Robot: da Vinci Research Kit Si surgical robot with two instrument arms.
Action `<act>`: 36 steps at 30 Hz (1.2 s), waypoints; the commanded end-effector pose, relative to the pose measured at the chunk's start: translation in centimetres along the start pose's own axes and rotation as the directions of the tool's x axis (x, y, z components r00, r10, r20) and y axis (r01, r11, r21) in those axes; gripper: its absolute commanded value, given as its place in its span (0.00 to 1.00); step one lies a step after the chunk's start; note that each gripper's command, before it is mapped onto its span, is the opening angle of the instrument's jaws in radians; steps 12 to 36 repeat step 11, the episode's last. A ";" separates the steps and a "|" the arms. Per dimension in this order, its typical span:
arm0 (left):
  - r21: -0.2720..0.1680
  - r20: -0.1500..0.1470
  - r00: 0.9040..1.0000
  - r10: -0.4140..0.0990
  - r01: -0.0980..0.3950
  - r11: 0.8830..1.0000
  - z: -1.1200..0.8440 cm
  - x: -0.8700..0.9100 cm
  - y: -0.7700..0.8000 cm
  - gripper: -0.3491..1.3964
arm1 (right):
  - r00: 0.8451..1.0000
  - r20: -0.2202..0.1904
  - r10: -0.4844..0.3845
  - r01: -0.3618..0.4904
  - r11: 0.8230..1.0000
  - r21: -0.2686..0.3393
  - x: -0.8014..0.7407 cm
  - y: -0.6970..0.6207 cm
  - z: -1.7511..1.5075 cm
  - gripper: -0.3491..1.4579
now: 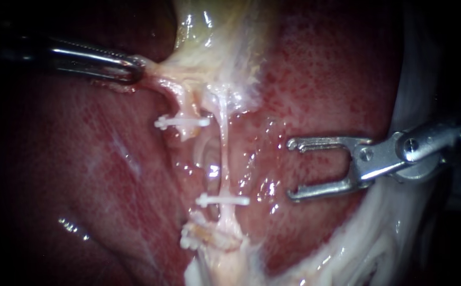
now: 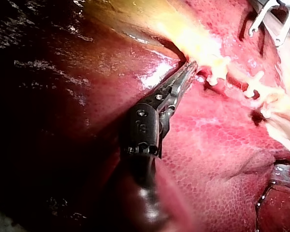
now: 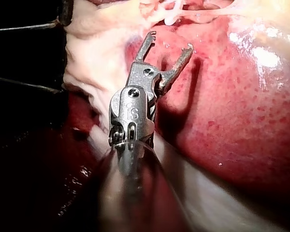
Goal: Going back first clip right tube
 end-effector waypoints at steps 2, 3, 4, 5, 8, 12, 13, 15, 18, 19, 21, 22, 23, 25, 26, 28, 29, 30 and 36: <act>-0.005 0.001 1.000 0.000 0.000 1.000 0.01 0.00 0.00 0.00 | 1.000 0.000 0.000 0.000 1.000 0.001 0.00 0.00 0.00 0.47; -0.006 0.001 1.000 -0.001 0.001 1.000 0.01 0.00 0.00 0.00 | 1.000 0.000 0.001 -0.001 1.000 0.001 0.00 0.00 -0.01 0.47; -0.006 0.001 1.000 0.000 0.000 1.000 0.00 0.00 0.00 0.00 | 1.000 0.000 0.001 -0.001 1.000 0.001 0.01 0.00 -0.01 0.47; -0.006 0.001 1.000 0.000 0.000 1.000 0.00 0.00 0.00 0.00 | 1.000 0.000 0.001 -0.001 1.000 0.001 0.01 0.00 -0.01 0.47; -0.006 0.001 1.000 0.000 0.000 1.000 -0.01 0.00 0.00 0.00 | 1.000 0.000 0.001 -0.001 1.000 0.001 0.02 0.00 -0.01 0.47; -0.008 0.002 1.000 -0.001 0.001 1.000 -0.04 0.01 0.01 0.00 | 1.000 -0.001 0.001 -0.001 1.000 0.008 0.02 -0.01 0.02 0.47; -0.008 0.002 1.000 -0.001 0.001 1.000 -0.04 0.01 0.01 0.00 | 1.000 -0.001 0.001 -0.001 1.000 0.008 0.02 -0.01 0.02 0.47; -0.008 0.002 1.000 -0.001 0.001 1.000 -0.04 0.01 0.01 0.00 | 1.000 -0.001 0.001 -0.001 1.000 0.008 0.02 -0.01 0.02 0.47; -0.008 0.002 1.000 -0.001 0.001 1.000 -0.04 0.01 0.01 0.00 | 1.000 -0.001 0.001 -0.001 1.000 0.008 0.02 -0.01 0.02 0.47; -0.008 0.002 1.000 -0.001 0.001 1.000 -0.04 0.01 0.01 0.00 | 1.000 -0.001 0.001 -0.001 1.000 0.008 0.02 -0.01 0.02 0.47; -0.008 0.002 1.000 -0.001 0.001 1.000 -0.04 0.01 0.01 0.00 | 1.000 -0.001 0.001 -0.001 1.000 0.008 0.02 -0.01 0.02 0.47; -0.008 0.002 1.000 -0.001 0.001 1.000 -0.04 0.01 0.01 0.00 | 1.000 -0.001 0.001 -0.001 1.000 0.008 0.02 -0.01 0.02 0.47; -0.008 0.002 1.000 -0.001 0.001 1.000 -0.04 0.01 0.01 0.00 | 1.000 -0.001 0.001 -0.001 1.000 0.008 0.02 -0.01 0.02 0.47; -0.008 0.002 1.000 -0.001 0.001 1.000 -0.04 0.01 0.01 0.00 | 1.000 -0.001 0.001 -0.001 1.000 0.008 0.02 -0.01 0.02 0.47; -0.008 0.002 1.000 -0.001 0.001 1.000 -0.04 0.01 0.01 0.00 | 1.000 -0.001 0.001 -0.001 1.000 0.008 0.02 -0.01 0.02 0.47; -0.008 0.002 1.000 -0.001 0.001 1.000 -0.04 0.01 0.01 0.00 | 1.000 -0.001 0.001 -0.001 1.000 0.008 0.02 -0.01 0.02 0.47; -0.008 0.002 1.000 -0.001 0.001 1.000 -0.04 0.01 0.01 0.00 | 1.000 -0.001 0.001 -0.001 1.000 0.008 0.02 -0.01 0.02 0.47; -0.008 0.002 1.000 -0.001 0.001 1.000 -0.04 0.01 0.01 0.00 | 1.000 -0.001 0.001 -0.001 1.000 0.008 0.02 -0.01 0.02 0.47; -0.008 0.002 1.000 -0.001 0.001 1.000 -0.04 0.01 0.01 0.00 | 1.000 -0.001 0.001 -0.001 1.000 0.008 0.02 -0.01 0.02 0.47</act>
